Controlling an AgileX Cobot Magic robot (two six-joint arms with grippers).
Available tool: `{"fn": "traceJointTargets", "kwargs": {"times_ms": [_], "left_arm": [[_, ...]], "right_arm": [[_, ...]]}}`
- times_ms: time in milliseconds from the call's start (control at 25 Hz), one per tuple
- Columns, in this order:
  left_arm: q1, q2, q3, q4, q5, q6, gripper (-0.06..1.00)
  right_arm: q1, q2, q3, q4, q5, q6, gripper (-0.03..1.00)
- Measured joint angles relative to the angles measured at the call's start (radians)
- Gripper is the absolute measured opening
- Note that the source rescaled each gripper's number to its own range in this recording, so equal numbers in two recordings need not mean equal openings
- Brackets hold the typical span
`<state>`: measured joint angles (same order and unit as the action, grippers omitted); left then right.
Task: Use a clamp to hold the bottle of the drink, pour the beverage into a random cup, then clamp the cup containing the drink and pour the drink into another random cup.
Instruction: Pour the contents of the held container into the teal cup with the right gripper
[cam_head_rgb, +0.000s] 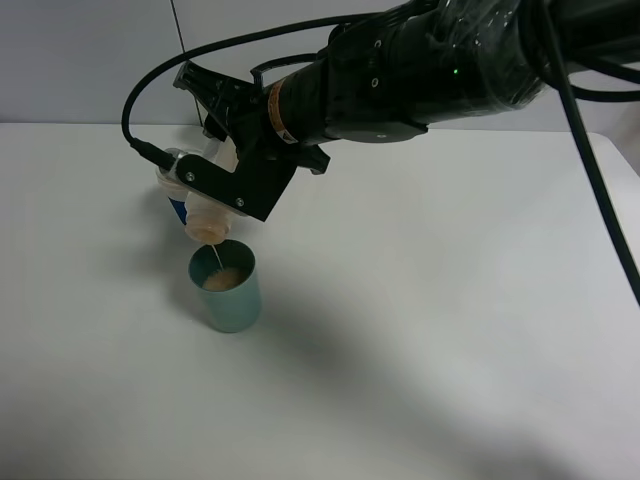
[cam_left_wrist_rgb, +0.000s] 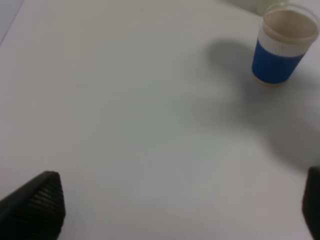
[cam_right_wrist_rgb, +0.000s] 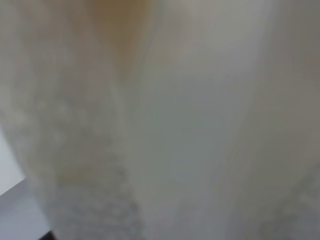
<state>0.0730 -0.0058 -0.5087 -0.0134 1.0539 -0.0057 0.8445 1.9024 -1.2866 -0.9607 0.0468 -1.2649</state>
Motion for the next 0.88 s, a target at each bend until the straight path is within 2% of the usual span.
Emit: {"fn": "traceJointTargets", "kwargs": {"times_ms": [200,880], "left_arm": [[0.0,0.0,0.0,0.0,0.0,0.0,0.84],[0.0,0.0,0.0,0.0,0.0,0.0,0.84]], "right_arm": [[0.0,0.0,0.0,0.0,-0.027,0.0,0.0],[0.0,0.0,0.0,0.0,-0.03,-0.079,0.0]]}}
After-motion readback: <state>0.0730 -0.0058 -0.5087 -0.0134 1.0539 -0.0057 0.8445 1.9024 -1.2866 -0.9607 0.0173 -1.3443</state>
